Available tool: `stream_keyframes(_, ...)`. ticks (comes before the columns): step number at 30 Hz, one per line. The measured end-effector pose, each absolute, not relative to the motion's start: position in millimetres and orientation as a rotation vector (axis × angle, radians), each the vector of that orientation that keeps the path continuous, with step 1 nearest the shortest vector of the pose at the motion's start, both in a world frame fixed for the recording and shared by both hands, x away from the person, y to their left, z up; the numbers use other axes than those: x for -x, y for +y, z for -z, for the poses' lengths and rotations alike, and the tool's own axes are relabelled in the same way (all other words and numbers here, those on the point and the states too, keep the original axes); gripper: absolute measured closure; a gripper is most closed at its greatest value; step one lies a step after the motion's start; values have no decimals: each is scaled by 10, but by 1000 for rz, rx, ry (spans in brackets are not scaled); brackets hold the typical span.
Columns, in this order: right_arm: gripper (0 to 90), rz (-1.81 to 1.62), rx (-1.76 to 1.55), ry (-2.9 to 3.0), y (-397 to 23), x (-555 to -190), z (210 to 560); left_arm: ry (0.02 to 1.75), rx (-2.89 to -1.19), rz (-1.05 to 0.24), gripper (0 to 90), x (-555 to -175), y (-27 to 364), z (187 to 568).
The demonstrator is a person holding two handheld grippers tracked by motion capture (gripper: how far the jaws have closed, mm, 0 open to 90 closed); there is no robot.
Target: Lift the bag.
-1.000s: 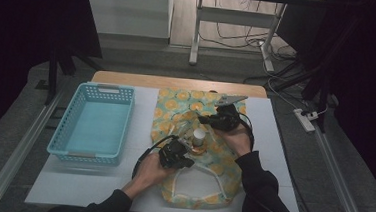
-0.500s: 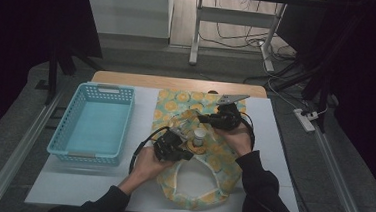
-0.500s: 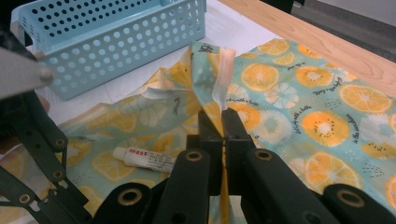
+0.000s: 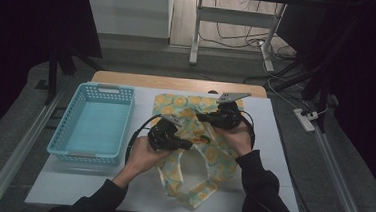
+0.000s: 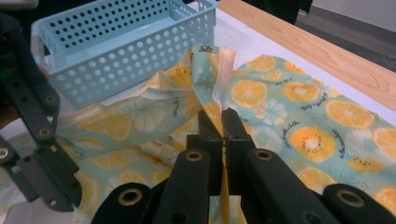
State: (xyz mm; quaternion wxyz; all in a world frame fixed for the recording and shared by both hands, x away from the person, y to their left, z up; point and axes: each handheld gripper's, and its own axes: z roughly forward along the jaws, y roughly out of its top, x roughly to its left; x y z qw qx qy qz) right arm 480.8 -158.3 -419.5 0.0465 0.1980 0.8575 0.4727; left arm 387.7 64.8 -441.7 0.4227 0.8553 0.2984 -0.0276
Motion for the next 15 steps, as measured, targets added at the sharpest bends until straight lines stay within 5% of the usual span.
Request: stream_keyframes(15,898,-1427,-531,2607,-1513,-4739,3849,725,-2094,9,900,-4033,845,3887)
